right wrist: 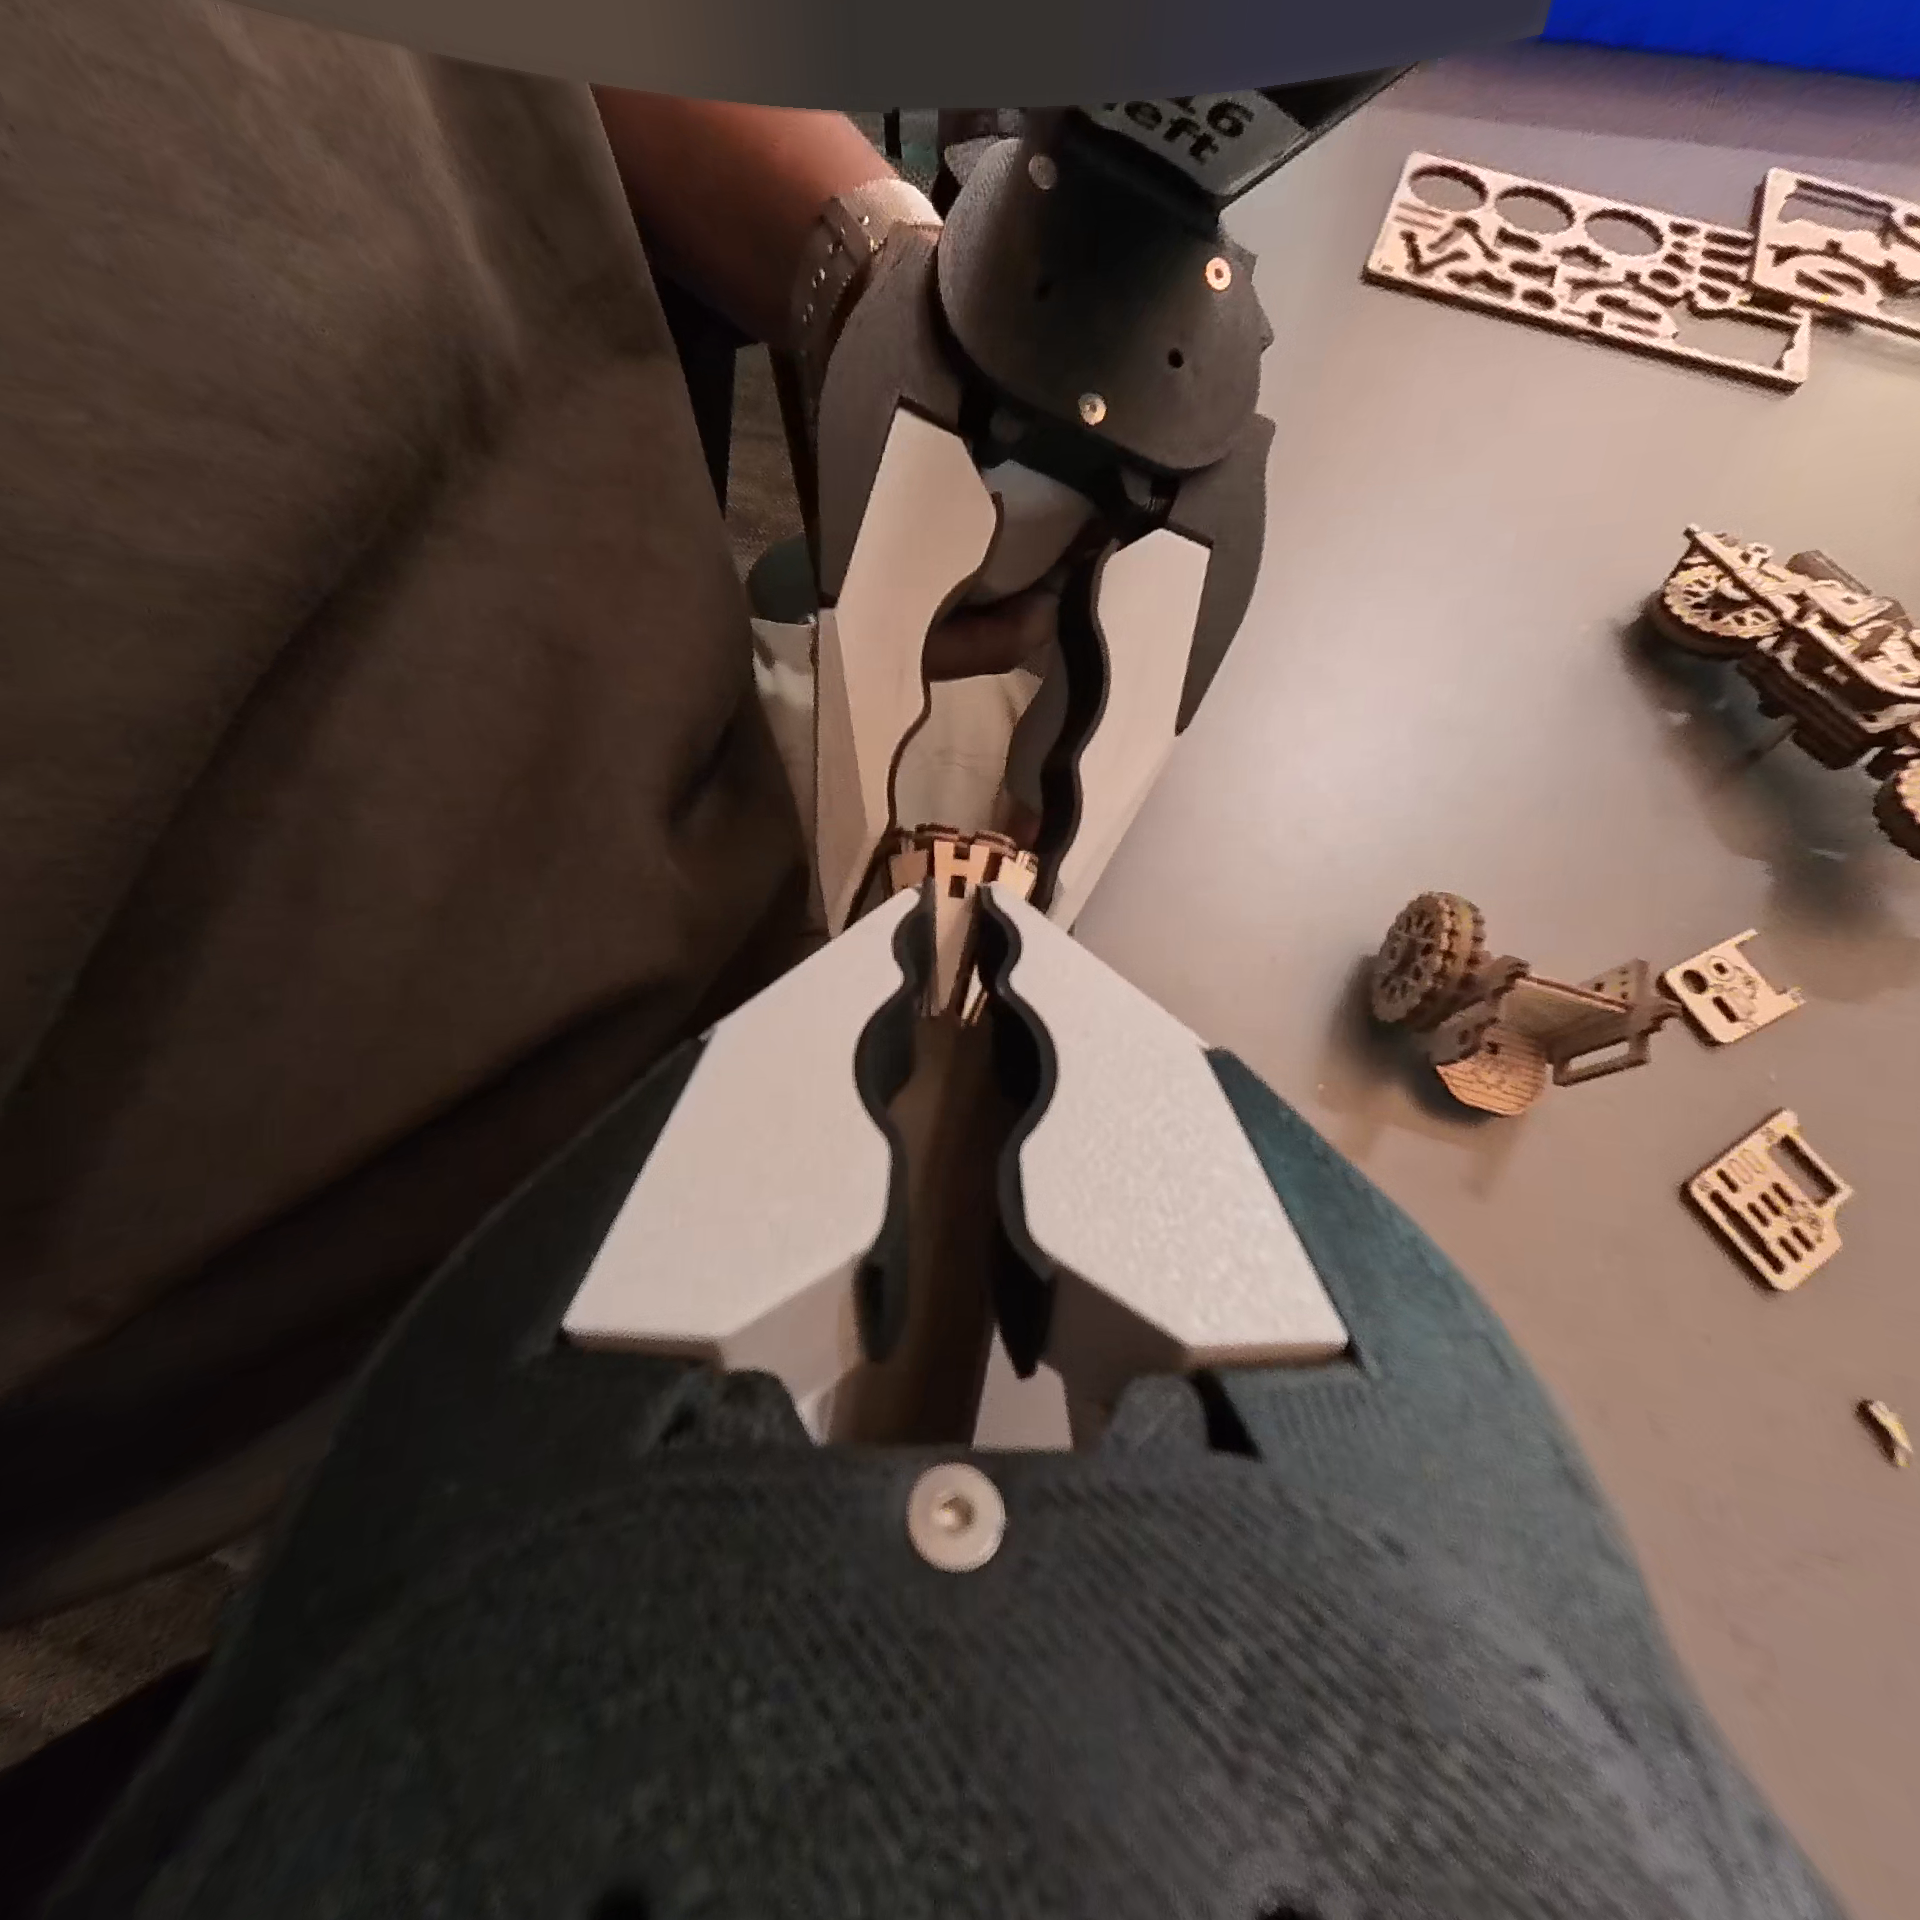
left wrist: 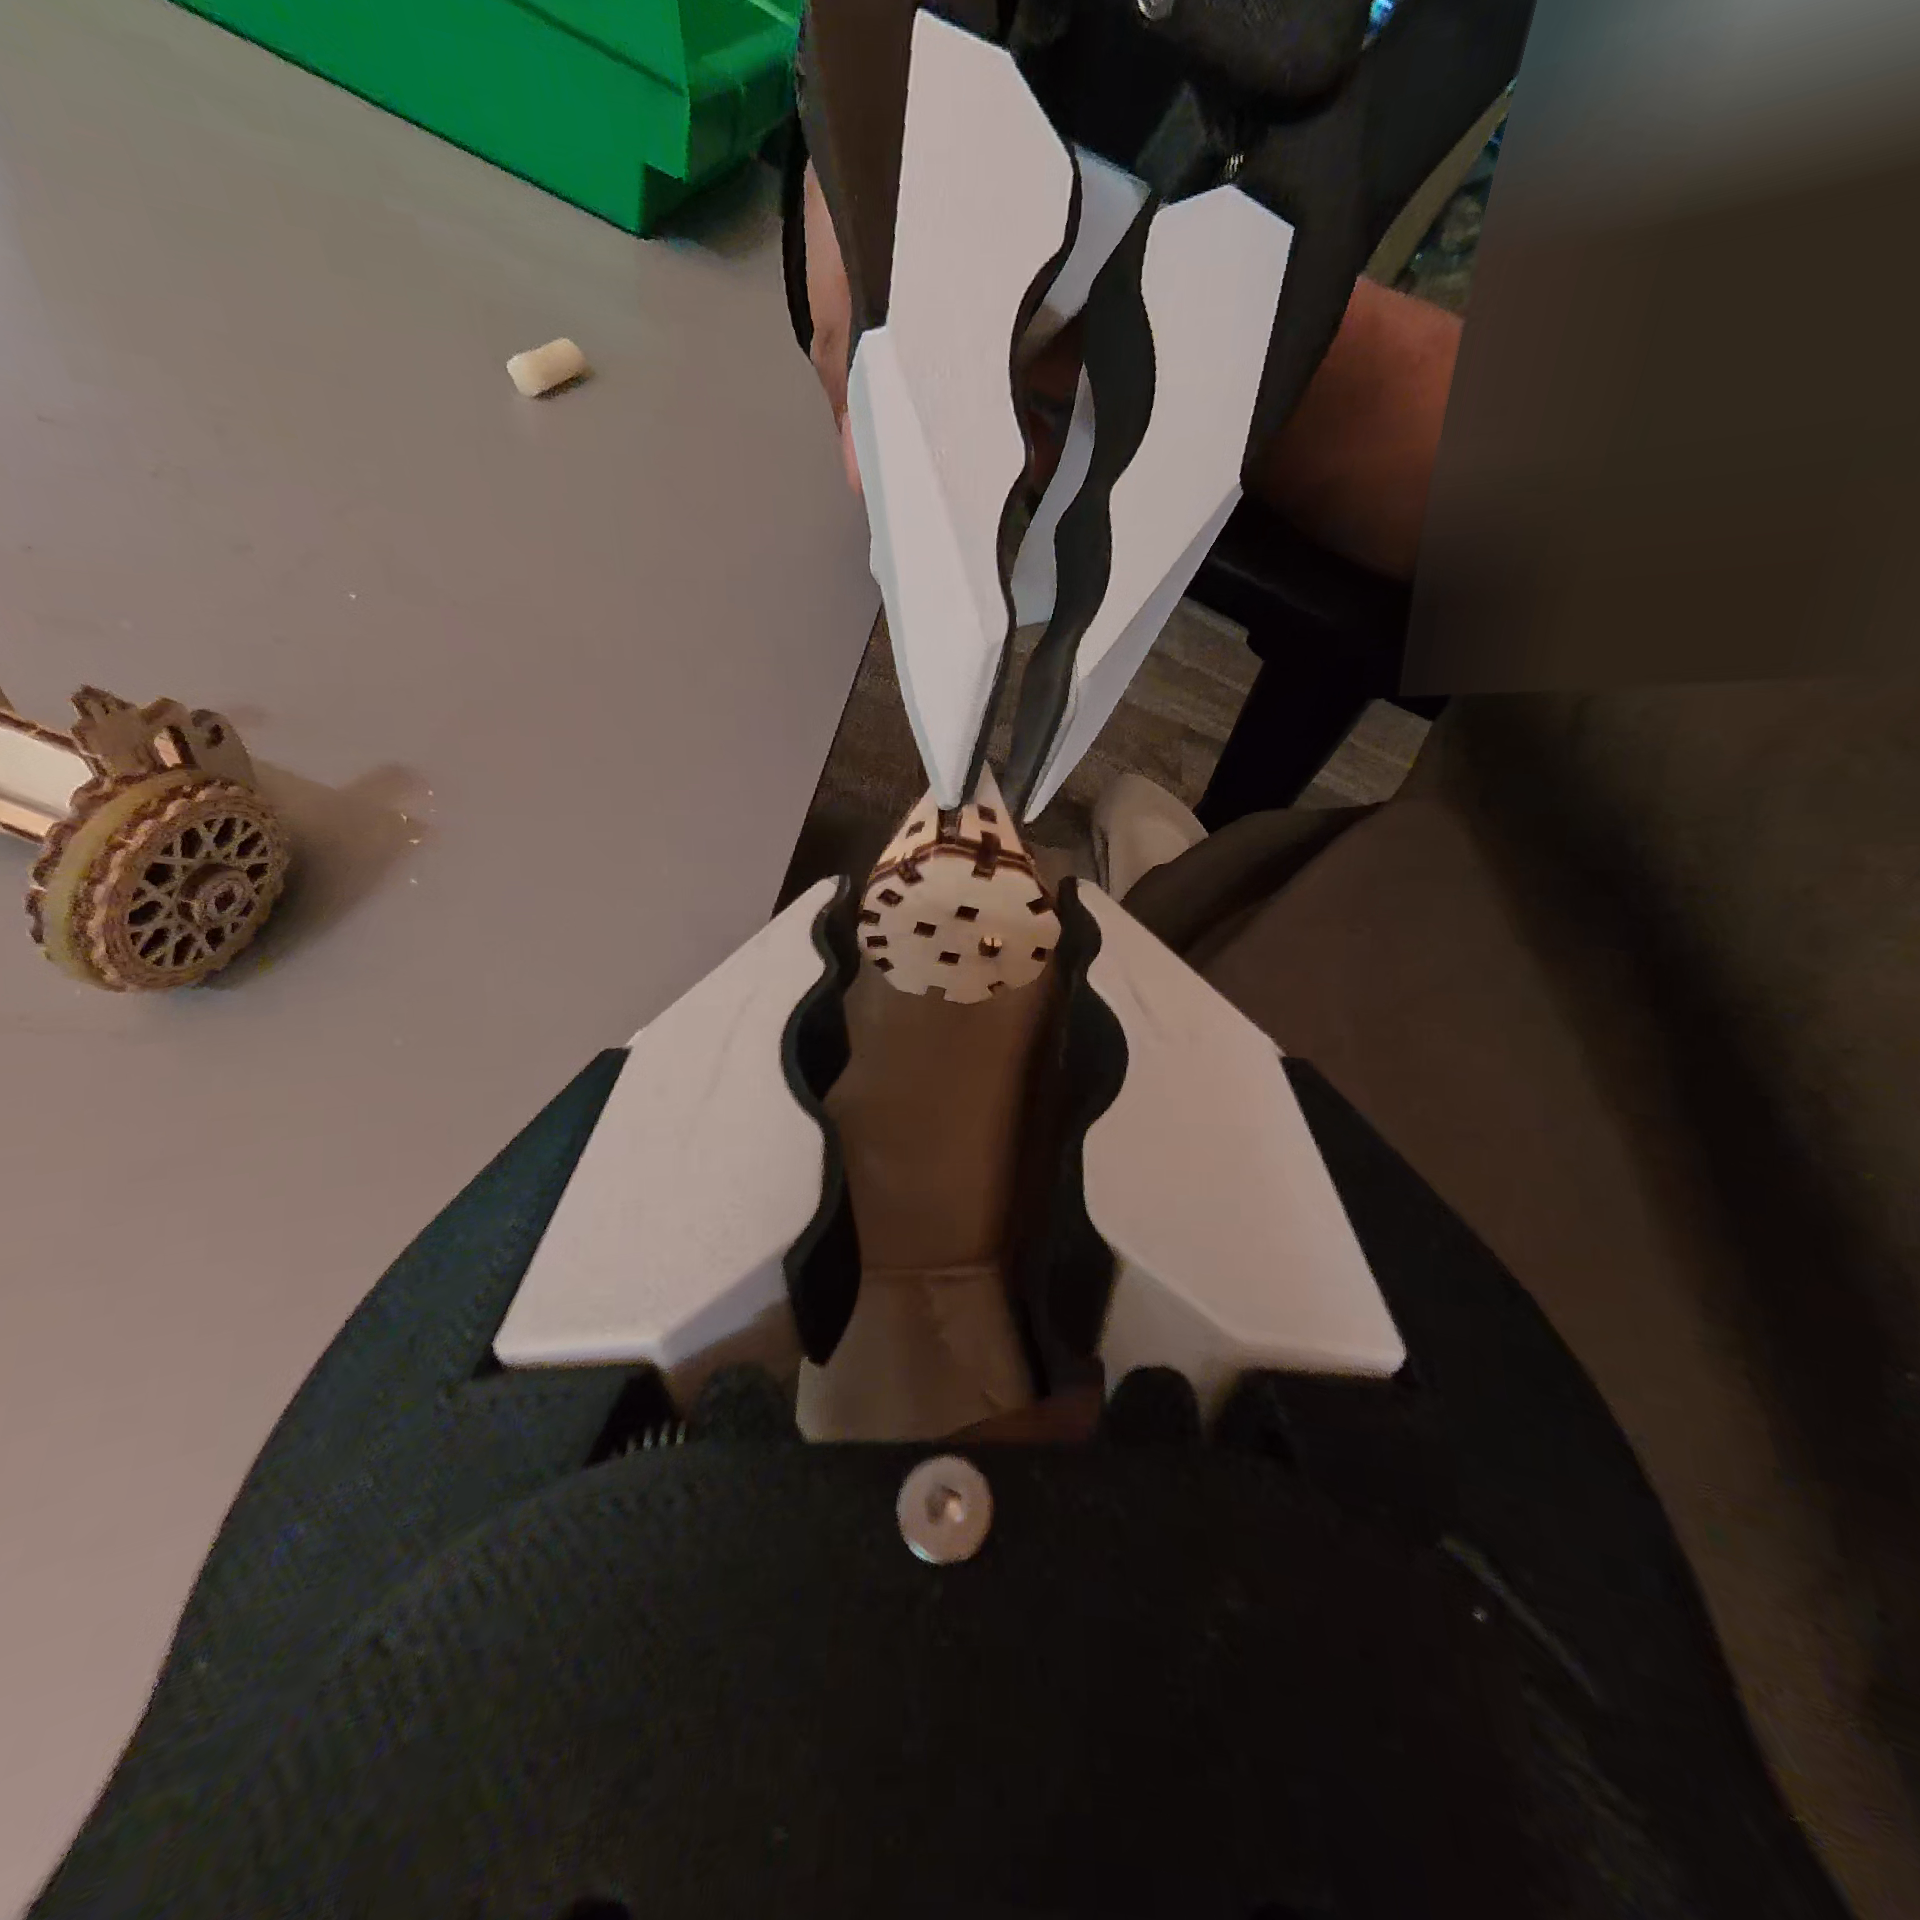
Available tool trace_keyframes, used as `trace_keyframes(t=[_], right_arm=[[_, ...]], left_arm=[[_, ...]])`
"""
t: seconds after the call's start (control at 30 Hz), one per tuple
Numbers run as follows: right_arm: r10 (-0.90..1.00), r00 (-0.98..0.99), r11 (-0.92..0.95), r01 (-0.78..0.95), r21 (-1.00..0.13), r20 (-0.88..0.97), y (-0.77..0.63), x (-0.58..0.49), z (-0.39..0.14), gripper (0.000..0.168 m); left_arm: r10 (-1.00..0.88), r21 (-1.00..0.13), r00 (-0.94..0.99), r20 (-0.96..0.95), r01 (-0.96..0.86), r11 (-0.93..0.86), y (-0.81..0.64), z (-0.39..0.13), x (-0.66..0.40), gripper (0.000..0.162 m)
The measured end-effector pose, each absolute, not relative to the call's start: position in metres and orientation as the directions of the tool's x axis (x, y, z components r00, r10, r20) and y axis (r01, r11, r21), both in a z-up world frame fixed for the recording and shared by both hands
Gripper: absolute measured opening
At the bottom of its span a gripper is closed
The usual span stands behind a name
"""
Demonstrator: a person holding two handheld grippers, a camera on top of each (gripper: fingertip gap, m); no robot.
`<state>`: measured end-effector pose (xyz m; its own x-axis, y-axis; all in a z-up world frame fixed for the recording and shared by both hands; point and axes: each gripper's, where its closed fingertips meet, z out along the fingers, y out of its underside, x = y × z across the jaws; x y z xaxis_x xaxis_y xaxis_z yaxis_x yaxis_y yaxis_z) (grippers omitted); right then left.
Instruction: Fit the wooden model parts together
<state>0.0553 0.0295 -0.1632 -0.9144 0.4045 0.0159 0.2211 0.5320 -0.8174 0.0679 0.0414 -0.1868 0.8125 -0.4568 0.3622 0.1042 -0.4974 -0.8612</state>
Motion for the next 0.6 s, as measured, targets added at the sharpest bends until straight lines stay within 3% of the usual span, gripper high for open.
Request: trace_keyframes(t=[0.17, 0.6], right_arm=[[0.424, -0.905, 0.522, 0.211, -0.826, 0.037, 0.031, 0.053, -0.163, 0.006], [0.485, -0.866, 0.496, 0.158, -0.854, 0.122, 0.034, 0.042, -0.146, 0.006]], left_arm=[[-0.451, -0.855, 0.804, 0.388, 0.132, -0.501, 0.043, -0.186, 0.068, 0.035], [-0.406, -0.747, 0.634, 0.658, 0.480, -0.460, 0.050, -0.155, 0.051, 0.036]])
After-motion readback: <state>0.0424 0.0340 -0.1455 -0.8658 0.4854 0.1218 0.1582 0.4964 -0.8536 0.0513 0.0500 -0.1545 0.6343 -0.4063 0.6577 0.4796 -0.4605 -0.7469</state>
